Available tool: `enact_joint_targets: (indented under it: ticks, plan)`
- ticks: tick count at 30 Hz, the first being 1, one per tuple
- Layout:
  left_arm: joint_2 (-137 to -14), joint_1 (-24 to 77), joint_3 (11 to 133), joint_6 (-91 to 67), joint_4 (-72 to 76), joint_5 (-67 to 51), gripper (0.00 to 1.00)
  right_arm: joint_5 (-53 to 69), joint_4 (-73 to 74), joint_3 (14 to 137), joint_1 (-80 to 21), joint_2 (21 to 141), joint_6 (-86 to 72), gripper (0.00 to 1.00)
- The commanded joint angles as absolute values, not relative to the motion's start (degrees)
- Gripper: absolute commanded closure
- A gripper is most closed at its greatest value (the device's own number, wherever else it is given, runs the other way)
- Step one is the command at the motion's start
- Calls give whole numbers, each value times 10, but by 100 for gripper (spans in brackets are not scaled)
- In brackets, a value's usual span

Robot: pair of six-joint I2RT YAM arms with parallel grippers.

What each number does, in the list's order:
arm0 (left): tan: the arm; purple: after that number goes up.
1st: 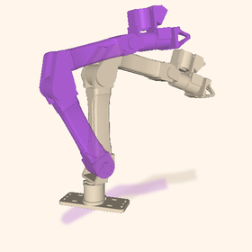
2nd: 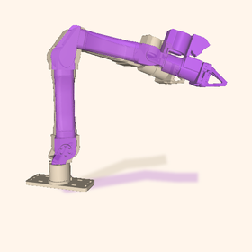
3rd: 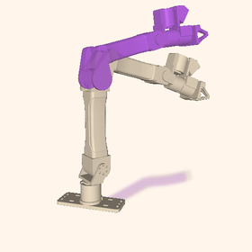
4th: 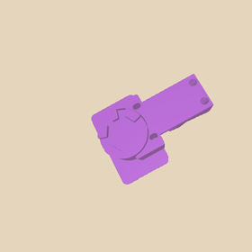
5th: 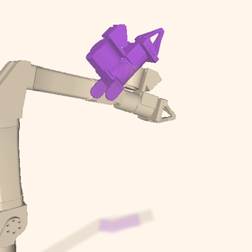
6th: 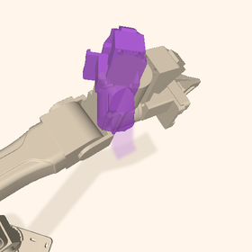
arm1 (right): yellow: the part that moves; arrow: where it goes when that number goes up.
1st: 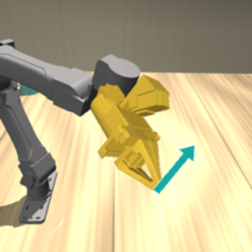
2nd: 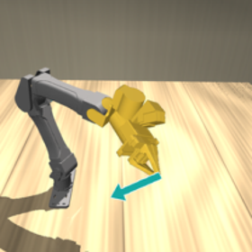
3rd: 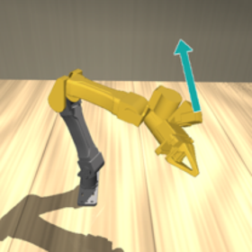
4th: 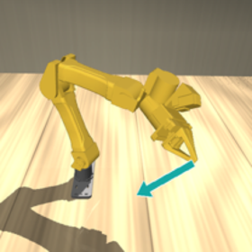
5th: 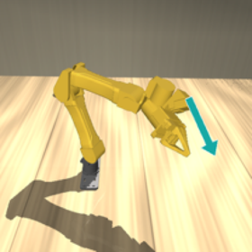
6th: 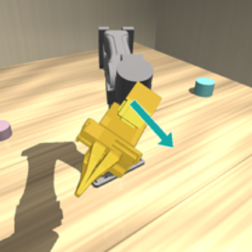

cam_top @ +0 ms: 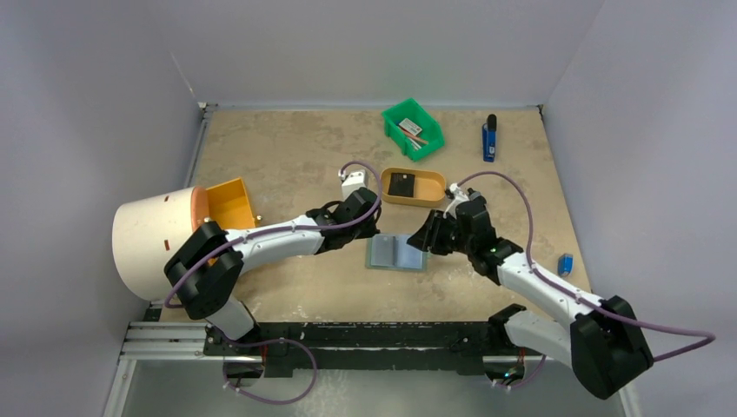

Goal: Put the credit cards into the card holder
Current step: Turn over the card slot in the card holder, then adjust the credit card in the storage box.

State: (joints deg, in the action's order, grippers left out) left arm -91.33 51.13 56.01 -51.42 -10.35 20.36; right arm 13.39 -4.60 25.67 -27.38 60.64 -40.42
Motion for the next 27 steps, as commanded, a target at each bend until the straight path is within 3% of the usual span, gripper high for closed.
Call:
enact_joint_targets:
  ticks: [1, 7, 12, 19, 27]
  plan:
    - [-900, 511, 561, -512, -76, 208, 100, 193, -84, 310, -297, 647, -376, 58]
    - [-882, 511, 543, -518, -82, 227, 100, 212, -124, 325, -300, 757, -393, 60]
    - [-856, 511, 526, -518, -89, 240, 100, 160, -97, 300, -300, 779, -422, 61]
    - [-838, 511, 513, -518, -87, 245, 100, 125, -63, 287, -299, 746, -420, 60]
    - [-770, 511, 515, -505, -118, 281, 100, -2, 26, 411, -299, 634, -358, 55]
